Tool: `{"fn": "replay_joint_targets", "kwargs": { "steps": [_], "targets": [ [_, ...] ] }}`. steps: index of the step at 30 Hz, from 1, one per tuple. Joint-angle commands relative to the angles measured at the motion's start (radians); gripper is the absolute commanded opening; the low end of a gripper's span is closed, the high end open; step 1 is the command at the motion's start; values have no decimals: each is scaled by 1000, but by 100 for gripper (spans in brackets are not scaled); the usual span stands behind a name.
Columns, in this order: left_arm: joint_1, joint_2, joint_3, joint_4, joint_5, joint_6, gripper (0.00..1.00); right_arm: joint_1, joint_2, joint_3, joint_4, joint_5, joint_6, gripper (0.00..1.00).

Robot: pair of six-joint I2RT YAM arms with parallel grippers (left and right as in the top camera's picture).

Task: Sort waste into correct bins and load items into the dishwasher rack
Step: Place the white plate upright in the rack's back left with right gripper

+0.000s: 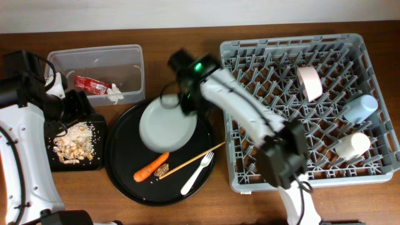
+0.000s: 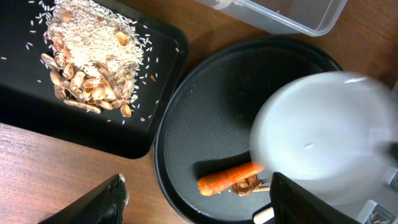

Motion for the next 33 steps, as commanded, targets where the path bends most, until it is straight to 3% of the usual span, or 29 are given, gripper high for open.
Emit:
{"fn": "replay_joint_targets", "kwargs": {
  "steps": [1, 9, 16, 22, 27, 33],
  "targets": [
    [2, -7, 7, -1, 11, -12, 73, -87, -178, 223, -116, 340, -60, 4],
    [2, -7, 7, -3, 11, -12, 73, -206, -235, 261, -164, 1048, -50, 4],
    [2, -7, 7, -4, 11, -12, 73, -309, -210, 193, -164, 1096, 95, 4],
    [2, -7, 7, -4, 11, -12, 73, -310, -173, -24, -98, 1109, 163, 4],
    [2, -7, 7, -1, 11, -12, 73, -265, -172, -173, -20, 1089, 187, 4],
    [2, -7, 7, -1, 11, -12, 73, -137, -173, -162, 4, 1081, 187, 4]
  ]
}}
